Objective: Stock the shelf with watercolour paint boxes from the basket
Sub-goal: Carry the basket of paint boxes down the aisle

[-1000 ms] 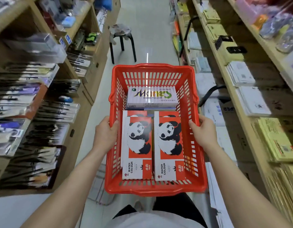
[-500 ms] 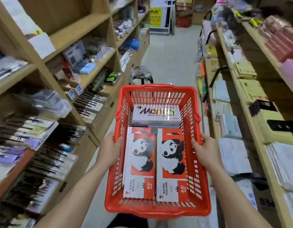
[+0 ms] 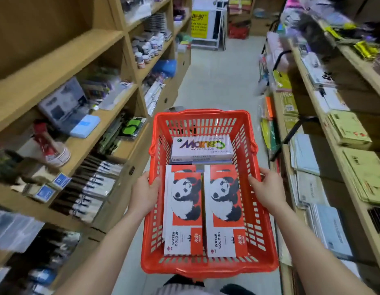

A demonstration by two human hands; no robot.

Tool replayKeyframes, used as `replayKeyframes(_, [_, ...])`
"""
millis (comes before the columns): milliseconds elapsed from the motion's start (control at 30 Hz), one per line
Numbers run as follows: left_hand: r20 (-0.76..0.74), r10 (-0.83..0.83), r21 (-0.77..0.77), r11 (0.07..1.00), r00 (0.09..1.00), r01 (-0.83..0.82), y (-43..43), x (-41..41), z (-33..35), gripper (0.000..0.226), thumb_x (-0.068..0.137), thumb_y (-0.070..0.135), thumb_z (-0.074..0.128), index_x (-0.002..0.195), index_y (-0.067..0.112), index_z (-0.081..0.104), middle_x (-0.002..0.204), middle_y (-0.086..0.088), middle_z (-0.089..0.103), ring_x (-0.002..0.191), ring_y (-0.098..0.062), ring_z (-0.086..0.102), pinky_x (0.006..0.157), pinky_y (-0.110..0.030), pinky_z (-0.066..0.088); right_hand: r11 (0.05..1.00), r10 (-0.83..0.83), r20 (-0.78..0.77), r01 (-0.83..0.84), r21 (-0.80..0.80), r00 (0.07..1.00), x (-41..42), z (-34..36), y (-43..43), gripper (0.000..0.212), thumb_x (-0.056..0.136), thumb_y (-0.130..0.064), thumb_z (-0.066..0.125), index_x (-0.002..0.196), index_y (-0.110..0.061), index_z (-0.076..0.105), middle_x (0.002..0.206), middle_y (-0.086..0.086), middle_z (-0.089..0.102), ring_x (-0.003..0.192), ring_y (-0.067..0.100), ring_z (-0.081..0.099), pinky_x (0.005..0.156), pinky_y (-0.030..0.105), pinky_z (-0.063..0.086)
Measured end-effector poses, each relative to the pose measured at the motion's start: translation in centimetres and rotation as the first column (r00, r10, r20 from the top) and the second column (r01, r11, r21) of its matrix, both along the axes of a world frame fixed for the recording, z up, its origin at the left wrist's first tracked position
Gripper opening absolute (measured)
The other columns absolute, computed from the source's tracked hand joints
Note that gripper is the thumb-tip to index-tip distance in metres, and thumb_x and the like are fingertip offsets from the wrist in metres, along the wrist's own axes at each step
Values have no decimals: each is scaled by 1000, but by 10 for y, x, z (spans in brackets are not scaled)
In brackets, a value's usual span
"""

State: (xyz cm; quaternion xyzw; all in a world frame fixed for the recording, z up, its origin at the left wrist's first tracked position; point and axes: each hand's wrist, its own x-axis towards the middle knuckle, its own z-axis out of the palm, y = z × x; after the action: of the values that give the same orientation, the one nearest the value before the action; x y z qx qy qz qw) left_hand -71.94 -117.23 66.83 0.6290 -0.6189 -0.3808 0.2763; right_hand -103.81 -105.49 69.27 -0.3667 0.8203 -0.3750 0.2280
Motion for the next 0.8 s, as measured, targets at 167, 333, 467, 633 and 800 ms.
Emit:
replayKeyframes(167, [14, -6, 5, 1000, 1000, 6, -142, -41, 10, 9, 101, 33, 57, 101, 31, 65, 78, 17, 72, 62, -2, 70, 53, -23, 48, 1000, -10, 11, 10, -2, 1000, -39, 4, -142, 19, 94, -12, 70, 111, -12, 77, 96, 12, 82, 85, 30, 77, 82, 46, 62])
replayKeyframes(333, [42, 6, 33, 999, 999, -7, -286, -78, -7, 15, 102, 29, 56, 106, 22, 68, 85, 3, 76, 70, -16, 73, 65, -34, 59, 1000, 8, 21, -8, -2, 1000, -80, -21, -293, 19, 92, -11, 70, 109, -11, 78, 96, 13, 82, 88, 32, 77, 83, 45, 61])
replayKeyframes(467, [63, 46, 30, 998, 997, -48, -402, -111, -26, 7, 101, 24, 59, 102, 28, 65, 77, 16, 70, 58, 10, 66, 45, -9, 40, 999, 38, 65, -38, 3, 997, -111, -49, -416, 8, 91, -13, 70, 95, -17, 76, 84, 6, 79, 81, 29, 76, 79, 44, 60])
replayKeyframes(633, [117, 69, 75, 994, 991, -78, -541, -141, -51, 13, 100, 20, 59, 94, 29, 66, 75, 13, 70, 65, -10, 69, 54, -26, 47, 998, 45, 128, -51, 43, 991, -139, -83, -561, 8, 93, -20, 69, 90, -28, 71, 75, -7, 71, 70, 16, 72, 68, 33, 56])
replayKeyframes(800, [147, 57, 141, 987, 987, -78, -666, -159, -94, 9, 100, 21, 58, 101, 27, 66, 86, -3, 75, 76, -27, 72, 73, -45, 61, 994, 30, 130, -43, 96, 991, -155, -126, -685, 14, 93, -18, 68, 104, -19, 76, 76, -6, 70, 66, 12, 68, 66, 29, 55])
